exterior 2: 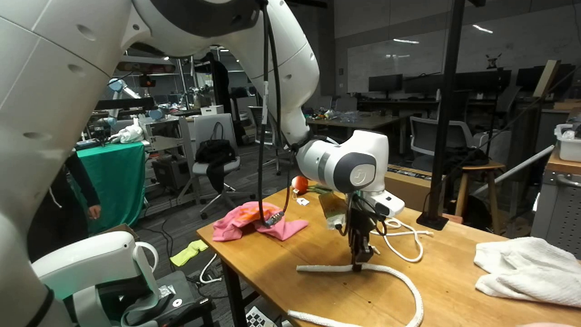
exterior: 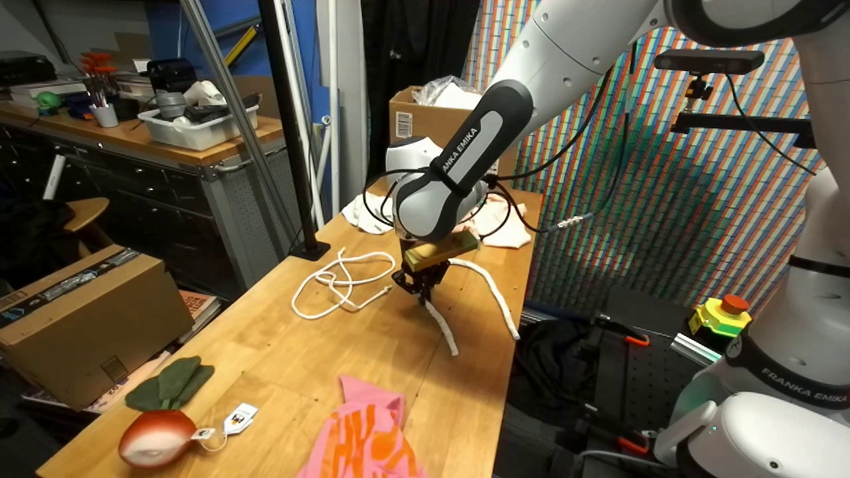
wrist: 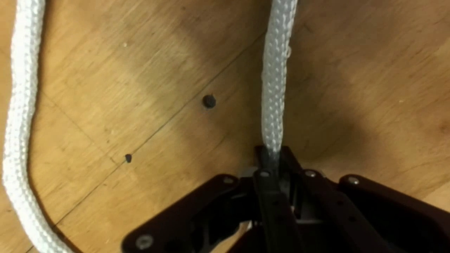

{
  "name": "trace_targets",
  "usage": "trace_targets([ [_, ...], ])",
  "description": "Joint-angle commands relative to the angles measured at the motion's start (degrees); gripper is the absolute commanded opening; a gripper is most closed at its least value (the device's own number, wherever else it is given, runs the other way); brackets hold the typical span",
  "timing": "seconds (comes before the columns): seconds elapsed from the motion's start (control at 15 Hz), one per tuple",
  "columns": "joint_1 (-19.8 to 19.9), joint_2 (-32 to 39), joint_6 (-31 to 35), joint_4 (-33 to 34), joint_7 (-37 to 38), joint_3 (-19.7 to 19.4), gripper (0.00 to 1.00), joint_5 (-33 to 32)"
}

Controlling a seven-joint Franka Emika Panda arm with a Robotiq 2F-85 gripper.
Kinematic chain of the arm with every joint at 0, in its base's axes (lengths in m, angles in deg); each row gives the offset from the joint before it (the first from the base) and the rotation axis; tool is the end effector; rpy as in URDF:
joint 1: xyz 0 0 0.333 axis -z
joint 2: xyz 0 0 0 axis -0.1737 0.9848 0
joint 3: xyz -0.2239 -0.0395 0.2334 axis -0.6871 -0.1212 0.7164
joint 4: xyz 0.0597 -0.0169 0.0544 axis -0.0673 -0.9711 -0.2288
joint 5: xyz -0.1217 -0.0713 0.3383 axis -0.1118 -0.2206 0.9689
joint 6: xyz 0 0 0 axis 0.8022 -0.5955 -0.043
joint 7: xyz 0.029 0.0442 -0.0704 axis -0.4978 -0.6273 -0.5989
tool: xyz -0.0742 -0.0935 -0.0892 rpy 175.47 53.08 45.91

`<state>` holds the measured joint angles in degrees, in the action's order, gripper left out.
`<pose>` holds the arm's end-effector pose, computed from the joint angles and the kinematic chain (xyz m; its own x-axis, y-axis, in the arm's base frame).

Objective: Put all the items on the table separately

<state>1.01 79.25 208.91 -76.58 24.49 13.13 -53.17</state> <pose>0.5795 0.0310 0.1335 0.8532 -0.5135 -0.0912 -0.5082 -0.8579 0.0765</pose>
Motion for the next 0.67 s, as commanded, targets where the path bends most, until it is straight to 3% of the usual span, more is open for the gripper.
trace_targets([
  [0.0, -0.7, -0.9, 2.0, -1.2, 1.1, -1.7, 0.36, -1.7],
  [0.6, 1.0, -8.4, -4.6, -2.8, -9.7, 2.4, 1.0, -1.7],
])
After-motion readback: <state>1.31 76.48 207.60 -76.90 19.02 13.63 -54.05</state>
